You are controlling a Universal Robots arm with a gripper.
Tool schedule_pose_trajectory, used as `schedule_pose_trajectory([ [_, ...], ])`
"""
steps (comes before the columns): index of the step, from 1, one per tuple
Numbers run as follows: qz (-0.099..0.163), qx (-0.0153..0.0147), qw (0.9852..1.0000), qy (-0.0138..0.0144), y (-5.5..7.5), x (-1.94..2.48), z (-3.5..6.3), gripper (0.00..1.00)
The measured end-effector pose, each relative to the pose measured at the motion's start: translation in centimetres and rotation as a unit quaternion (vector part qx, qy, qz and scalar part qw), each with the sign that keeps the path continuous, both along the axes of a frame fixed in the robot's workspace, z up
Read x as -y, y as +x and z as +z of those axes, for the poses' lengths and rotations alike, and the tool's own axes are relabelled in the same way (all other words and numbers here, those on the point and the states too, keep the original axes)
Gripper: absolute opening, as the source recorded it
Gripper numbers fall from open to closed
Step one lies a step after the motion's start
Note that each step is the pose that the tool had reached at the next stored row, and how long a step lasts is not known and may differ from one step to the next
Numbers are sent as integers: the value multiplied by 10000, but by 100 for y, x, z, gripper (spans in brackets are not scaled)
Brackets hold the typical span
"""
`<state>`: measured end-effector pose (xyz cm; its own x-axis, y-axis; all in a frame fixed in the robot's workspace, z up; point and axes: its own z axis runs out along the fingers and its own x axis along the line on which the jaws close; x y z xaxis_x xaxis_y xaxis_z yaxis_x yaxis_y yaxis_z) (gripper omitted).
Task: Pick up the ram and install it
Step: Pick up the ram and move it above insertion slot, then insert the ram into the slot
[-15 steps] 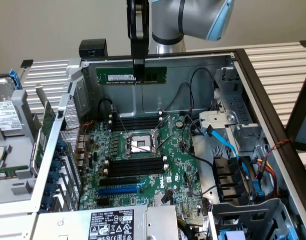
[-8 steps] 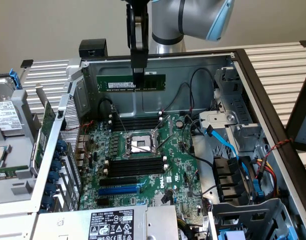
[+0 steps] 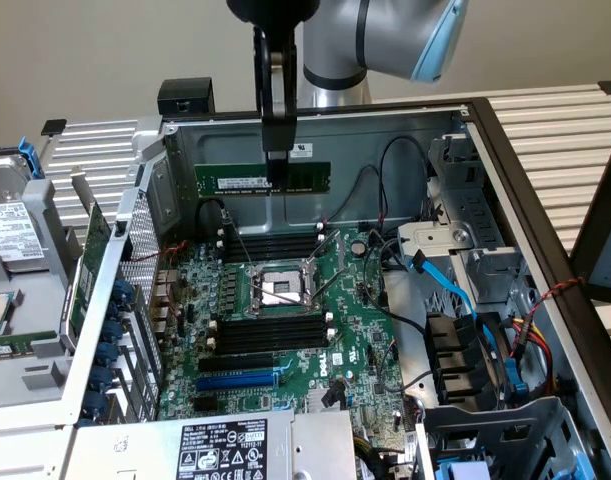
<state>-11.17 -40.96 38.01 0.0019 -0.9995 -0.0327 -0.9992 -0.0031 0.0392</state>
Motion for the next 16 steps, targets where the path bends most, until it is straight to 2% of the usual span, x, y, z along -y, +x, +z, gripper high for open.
schedule_pose_trajectory([
  [6, -1, -1, 10000, -3, 0, 1, -42, 14],
  [16, 0, 0, 10000, -61, 0, 2, -173, 14],
])
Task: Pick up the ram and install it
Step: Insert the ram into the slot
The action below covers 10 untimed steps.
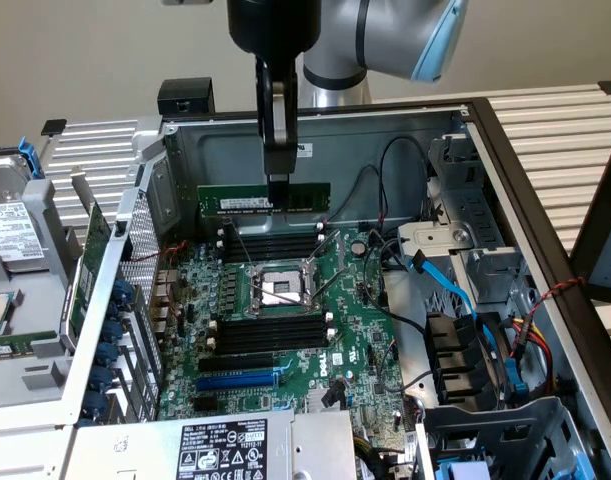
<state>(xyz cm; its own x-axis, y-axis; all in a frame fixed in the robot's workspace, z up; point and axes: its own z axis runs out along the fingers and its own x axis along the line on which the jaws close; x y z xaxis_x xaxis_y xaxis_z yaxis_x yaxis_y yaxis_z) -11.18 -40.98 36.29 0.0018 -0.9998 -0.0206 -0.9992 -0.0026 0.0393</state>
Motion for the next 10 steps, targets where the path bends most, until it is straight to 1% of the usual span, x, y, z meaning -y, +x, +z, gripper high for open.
schedule_pose_trajectory([
  [2, 0, 0, 10000, -26, 0, 0, -27, 14],
  [5, 0, 3, 10000, -35, 0, 0, -77, 14],
  [6, 0, 12, 10000, -35, -1, 0, -93, 14],
  [9, 3, 58, 10000, -37, -25, 0, -126, 14],
  [10, 4, 82, 10000, -38, -39, -3, -135, 14],
])
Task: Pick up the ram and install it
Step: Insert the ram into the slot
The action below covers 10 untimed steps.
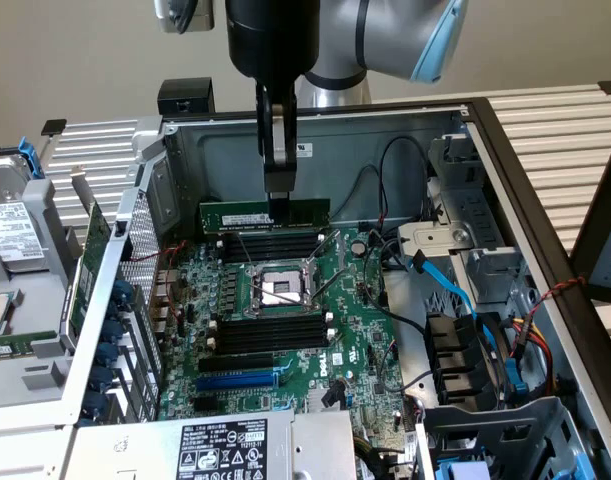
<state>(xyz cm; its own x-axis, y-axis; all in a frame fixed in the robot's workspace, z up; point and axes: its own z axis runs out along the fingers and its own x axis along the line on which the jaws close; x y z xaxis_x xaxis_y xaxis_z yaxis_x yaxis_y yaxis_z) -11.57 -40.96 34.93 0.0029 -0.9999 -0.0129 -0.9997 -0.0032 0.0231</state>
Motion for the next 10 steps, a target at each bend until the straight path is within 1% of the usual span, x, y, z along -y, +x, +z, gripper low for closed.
schedule_pose_trajectory([
  [2, 5, 48, 10000, -6, -19, -22, -14, 14],
  [3, 6, 73, 10000, -8, -25, -50, -23, 14],
  [4, 8, 91, 10000, -13, -27, -82, -30, 14],
  [5, 8, 97, 9999, -28, -27, -116, -37, 14],
  [6, 8, 99, 9999, -62, -27, -144, -42, 14],
  [7, 23, 103, 9998, -186, -24, -161, -72, 14],
  [8, 55, 103, 9998, -190, -22, -155, -139, 14],
  [9, 67, 104, 9997, -190, -21, -152, -173, 14],
  [10, 87, 104, 9997, -189, -20, -136, -256, 14],
])
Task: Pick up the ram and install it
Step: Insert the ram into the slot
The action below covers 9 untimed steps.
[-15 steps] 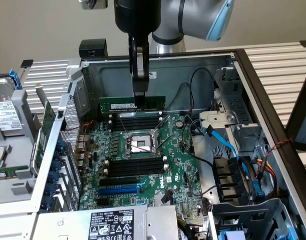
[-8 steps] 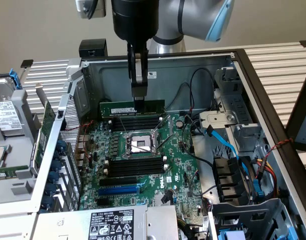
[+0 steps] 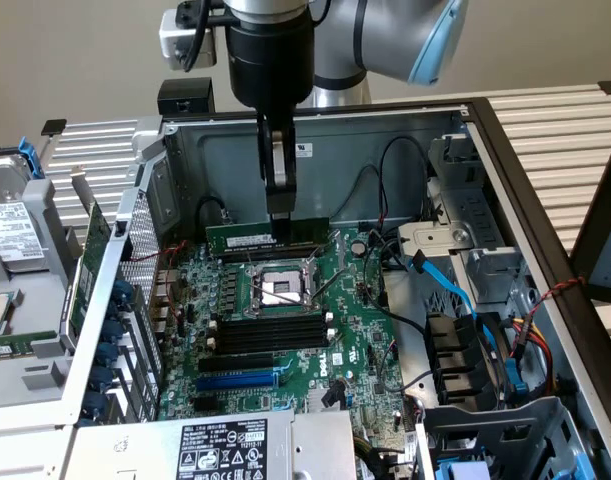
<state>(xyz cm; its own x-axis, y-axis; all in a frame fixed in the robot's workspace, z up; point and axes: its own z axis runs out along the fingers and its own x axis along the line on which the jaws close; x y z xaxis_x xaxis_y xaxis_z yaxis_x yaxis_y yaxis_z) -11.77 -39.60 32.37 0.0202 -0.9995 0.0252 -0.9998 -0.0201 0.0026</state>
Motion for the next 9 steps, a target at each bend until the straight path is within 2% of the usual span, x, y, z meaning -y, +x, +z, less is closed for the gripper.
schedule_pose_trajectory([
  [2, 7, -3, 10000, 4, 0, 18, -65, 14],
  [6, -6, -4, 10000, 39, 0, 19, -129, 14],
  [9, -41, -32, 10000, 51, 0, 27, -154, 14],
])
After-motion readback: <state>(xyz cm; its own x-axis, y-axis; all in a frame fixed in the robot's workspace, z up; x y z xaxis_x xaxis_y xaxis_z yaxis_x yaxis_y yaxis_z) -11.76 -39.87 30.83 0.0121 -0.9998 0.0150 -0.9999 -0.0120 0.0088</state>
